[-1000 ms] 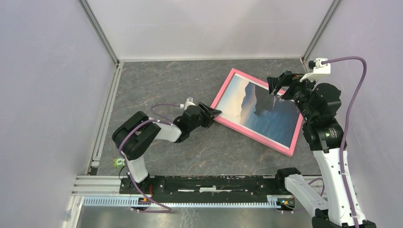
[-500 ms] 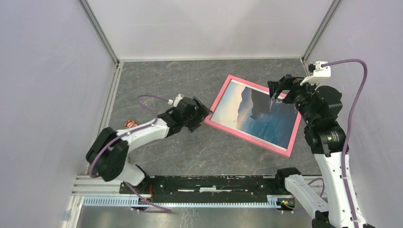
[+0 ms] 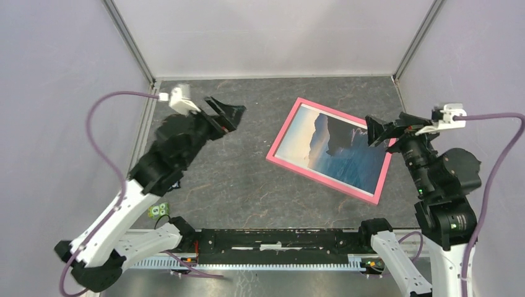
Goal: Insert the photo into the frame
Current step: Reset both arms
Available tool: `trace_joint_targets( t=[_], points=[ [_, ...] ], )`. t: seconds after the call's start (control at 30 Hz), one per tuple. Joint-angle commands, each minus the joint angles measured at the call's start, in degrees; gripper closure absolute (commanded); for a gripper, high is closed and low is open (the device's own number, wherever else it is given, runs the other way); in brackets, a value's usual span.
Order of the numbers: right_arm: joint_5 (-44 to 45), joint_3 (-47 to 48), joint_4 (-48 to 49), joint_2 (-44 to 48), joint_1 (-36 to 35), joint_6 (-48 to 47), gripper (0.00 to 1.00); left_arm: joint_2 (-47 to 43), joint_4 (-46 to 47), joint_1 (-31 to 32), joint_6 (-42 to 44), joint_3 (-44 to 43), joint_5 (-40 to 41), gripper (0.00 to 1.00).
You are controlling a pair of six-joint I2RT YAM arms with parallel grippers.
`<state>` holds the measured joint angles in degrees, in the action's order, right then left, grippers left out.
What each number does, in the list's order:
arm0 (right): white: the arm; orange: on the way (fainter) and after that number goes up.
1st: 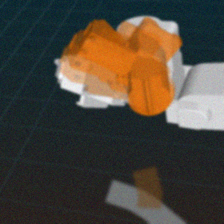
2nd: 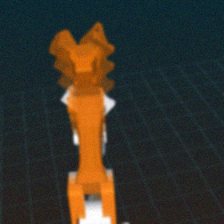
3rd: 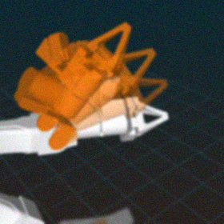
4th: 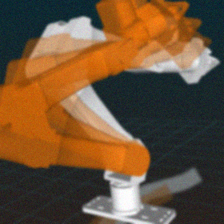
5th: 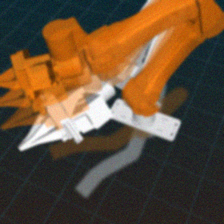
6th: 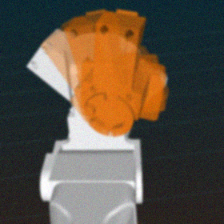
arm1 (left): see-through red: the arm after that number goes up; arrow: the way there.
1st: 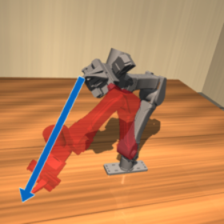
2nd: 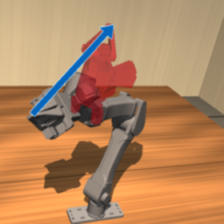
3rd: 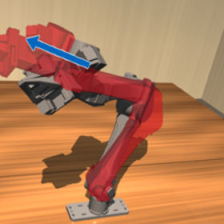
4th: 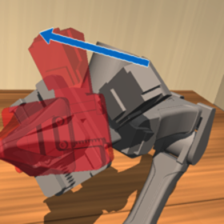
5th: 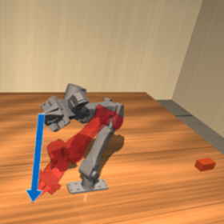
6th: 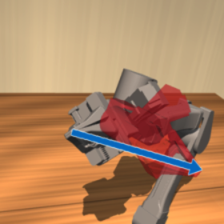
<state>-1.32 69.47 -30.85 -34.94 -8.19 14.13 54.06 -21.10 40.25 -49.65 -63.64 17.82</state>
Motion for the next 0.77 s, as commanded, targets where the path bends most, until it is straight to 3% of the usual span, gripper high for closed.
trace_joint_targets(
  t=[0.0, 0.13, 0.33, 0.73],
  points=[
    [0.6, 4.7, -0.7, 1.6, 0.2, 0.1, 0.02, -5.9, -1.1, -0.1, 21.2, -10.7, 2.0, 0.0],
    [0.7, 7.6, -3.3, 2.7, 0.1, 1.0, 0.02, -9.1, -1.5, -0.1, 30.5, -19.9, 0.4, 0.0],
    [2.8, 9.8, -6.8, 6.2, 0.1, 1.0, 0.02, -10.9, -4.4, -0.1, 34.4, -28.7, -1.3, 0.0],
    [4.4, 17.1, -10.5, 7.6, 0.1, -1.2, 0.02, -12.1, -7.5, -0.1, 33.2, -31.4, -2.5, 0.0]
  ],
)
